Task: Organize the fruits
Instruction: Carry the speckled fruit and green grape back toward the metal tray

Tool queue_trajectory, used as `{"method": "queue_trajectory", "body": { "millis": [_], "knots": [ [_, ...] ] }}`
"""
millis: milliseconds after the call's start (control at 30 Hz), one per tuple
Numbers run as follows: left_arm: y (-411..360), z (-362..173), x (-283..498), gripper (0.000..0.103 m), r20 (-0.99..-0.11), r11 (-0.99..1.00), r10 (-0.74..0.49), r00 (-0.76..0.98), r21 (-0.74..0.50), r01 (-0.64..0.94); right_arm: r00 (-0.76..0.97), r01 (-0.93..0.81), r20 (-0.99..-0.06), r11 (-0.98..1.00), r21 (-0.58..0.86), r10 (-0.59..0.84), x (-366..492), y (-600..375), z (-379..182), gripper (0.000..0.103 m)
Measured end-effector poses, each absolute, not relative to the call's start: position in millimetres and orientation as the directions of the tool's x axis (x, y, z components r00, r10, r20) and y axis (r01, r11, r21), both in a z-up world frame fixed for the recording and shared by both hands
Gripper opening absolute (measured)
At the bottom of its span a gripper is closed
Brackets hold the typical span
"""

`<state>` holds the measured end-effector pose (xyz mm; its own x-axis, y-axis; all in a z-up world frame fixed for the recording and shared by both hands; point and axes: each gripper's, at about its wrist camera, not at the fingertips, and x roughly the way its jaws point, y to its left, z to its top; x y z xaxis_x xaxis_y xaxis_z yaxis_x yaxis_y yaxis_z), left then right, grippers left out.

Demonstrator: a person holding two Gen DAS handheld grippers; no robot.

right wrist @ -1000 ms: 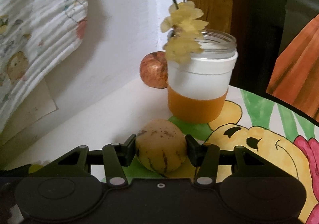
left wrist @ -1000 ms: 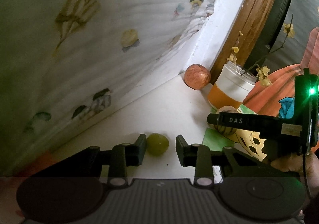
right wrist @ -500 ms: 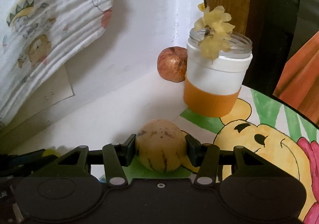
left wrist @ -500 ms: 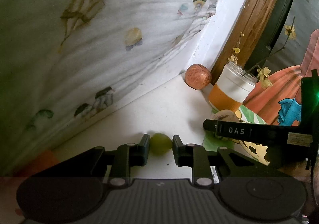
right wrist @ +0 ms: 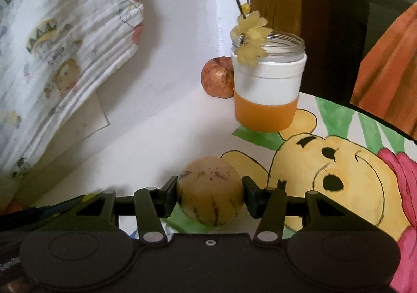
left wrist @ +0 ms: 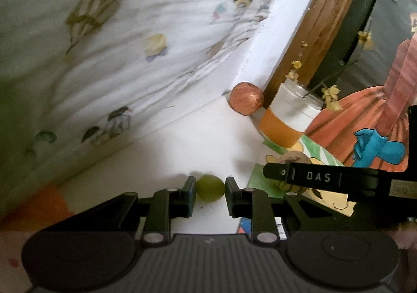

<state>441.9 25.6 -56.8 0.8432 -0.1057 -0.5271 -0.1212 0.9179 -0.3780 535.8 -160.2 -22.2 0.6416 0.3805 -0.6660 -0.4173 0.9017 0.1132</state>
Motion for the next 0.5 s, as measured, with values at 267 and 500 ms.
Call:
{"method": "queue_trajectory", "body": {
  "millis": [267, 500],
  "knots": [
    [19, -46, 435, 0.026, -0.504, 0.92, -0.125, 0.855, -0.381, -0.09, 0.659, -0.403, -0.647, 0.906, 0.129, 0.385, 507, -180, 3, 0.053],
    [12, -28, 428, 0.026, -0.488, 0.928, -0.142, 0.861, -0.367, -0.055, 0.665, -0.397, -0.634, 0.906, 0.146, 0.394, 477, -205, 28, 0.053]
  ]
}}
